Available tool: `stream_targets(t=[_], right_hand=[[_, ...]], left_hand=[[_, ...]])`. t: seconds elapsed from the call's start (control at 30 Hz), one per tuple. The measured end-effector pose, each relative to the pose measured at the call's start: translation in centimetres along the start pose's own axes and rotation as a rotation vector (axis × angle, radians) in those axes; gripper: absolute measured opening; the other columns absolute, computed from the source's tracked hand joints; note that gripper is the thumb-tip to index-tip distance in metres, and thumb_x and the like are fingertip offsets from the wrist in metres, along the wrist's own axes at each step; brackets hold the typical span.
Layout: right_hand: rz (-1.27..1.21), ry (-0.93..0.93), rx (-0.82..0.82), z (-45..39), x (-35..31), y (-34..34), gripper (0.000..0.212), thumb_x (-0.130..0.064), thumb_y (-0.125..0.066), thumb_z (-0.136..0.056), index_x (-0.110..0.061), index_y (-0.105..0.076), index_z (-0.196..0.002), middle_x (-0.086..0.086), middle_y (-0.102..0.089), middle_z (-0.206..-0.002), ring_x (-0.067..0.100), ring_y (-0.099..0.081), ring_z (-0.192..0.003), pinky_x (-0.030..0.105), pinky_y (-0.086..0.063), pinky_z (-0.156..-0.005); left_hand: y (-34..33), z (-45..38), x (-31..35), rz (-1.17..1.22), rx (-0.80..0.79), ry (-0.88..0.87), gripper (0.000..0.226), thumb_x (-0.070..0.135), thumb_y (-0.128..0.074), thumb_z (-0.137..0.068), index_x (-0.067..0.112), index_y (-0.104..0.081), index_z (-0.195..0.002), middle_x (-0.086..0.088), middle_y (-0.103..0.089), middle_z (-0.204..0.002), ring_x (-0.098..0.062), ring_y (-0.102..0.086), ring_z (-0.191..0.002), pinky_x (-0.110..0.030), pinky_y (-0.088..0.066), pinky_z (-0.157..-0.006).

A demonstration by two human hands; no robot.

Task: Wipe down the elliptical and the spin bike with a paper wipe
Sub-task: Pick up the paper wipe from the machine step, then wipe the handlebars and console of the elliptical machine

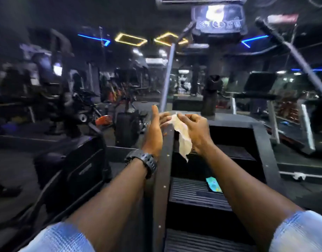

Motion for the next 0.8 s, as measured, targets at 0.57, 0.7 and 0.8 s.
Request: stream_targets(t=[0.57,0.7,0.8], right_hand=[[0.059,0.178,-0.33,4.7,-5.0,-37.1,0.015,-0.028,-0.083,-0.072,-0.026,-0.072,-0.082,0.001,-0.073,-0.084,0.016,-0.067,-0.079,0.039,-0.058,-0.078],[0.14,0.246,-0.294,1.0,-2.7,-41.0,0.017,-0.044,-0.075,-0.079,-0.028,-0.071,-0.082,-0.005,-0.07,-0.079,0.02,-0.066,-0.076,0.041,-0.055,-0.072],[0.214,0.287,-0.255,-3.0,-1.1,-43.6,0.017,-0.044,-0.069,-0.085,-0.027,-0.069,-0.081,-0.011,-0.064,-0.071,0.006,-0.056,-0.066,0.031,-0.047,-0.064]], left_hand=[[35.9,4.3,17.4,-0.367,0.42,-0.19,0.073,0.065,-0.011,-0.097,0.02,-0.063,-0.123,0.003,-0.067,-0.121,-0.017,-0.058,-0.115,-0.047,-0.044,-0.104],[39.4,0.1,16.0,-0.379,0.406,-0.199,0.076,0.068,-0.011,-0.094,0.021,-0.062,-0.124,0.004,-0.067,-0.121,-0.017,-0.058,-0.115,-0.049,-0.043,-0.105],[41.9,-4.2,15.5,-0.381,0.391,-0.193,0.082,0.076,-0.014,-0.082,0.023,-0.063,-0.12,0.004,-0.067,-0.119,-0.018,-0.058,-0.115,-0.051,-0.043,-0.106]])
Point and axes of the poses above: each hand's wrist, its own z-axis away from the middle knuckle, its own y-axis out of the back of the hand, x = y × z, the point moved 10 cm from there along -z, towards the middle knuckle
